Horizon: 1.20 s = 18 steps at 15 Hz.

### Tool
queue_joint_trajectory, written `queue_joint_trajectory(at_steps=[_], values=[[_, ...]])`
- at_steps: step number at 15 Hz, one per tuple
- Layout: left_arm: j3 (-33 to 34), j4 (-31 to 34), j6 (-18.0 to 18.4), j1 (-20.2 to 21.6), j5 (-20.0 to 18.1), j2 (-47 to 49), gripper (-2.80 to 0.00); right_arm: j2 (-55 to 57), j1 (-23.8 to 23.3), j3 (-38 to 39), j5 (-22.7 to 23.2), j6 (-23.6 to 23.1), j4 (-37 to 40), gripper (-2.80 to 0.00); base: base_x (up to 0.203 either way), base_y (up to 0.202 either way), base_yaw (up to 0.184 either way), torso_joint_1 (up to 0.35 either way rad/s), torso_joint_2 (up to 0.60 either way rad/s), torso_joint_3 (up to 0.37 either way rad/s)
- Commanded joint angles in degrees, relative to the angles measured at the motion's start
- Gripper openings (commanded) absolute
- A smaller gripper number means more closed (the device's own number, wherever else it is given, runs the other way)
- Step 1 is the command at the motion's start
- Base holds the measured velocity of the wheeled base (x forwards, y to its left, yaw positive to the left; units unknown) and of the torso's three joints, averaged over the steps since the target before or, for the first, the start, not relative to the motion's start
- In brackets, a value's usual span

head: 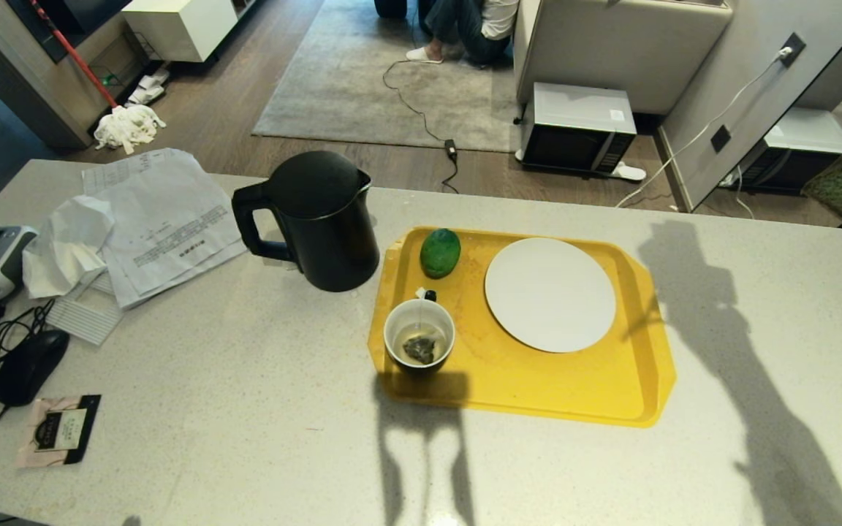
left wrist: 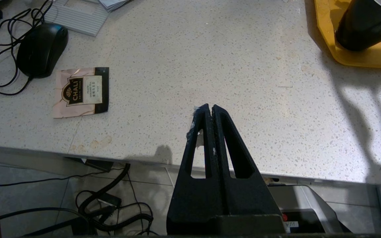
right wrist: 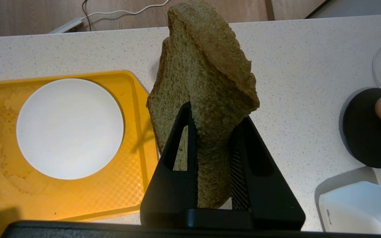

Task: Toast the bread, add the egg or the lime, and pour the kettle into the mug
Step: Put the bread slices in the toaster

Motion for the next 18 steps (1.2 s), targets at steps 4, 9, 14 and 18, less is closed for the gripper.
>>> queue_joint_trajectory(at_steps=[4, 9, 14, 18], values=[[0.0, 0.0, -0.02, 0.01, 0.0, -0.09, -2.8, 0.04, 0.12, 0.01, -0.16, -0.01, 0.19, -2.8, 0.0, 0.0, 0.0, 0.0, 0.0, 0.0], [0.0, -0.07, -0.02, 0.01, 0.0, -0.09, -2.8, 0.22, 0.04, -0.17, -0.16, -1.15, 0.19, -2.8, 0.0, 0.0, 0.0, 0.0, 0.0, 0.0], [0.0, -0.08, -0.02, 0.01, 0.0, -0.09, -2.8, 0.04, 0.12, -0.17, -0.16, -1.24, 0.19, -2.8, 0.0, 0.0, 0.0, 0.05, -0.09, -0.053], [0.0, -0.03, -0.02, 0.01, 0.0, -0.09, -2.8, -0.03, 0.07, -0.08, -0.16, -1.15, 0.18, -2.8, 0.0, 0.0, 0.0, 0.035, -0.07, -0.023]])
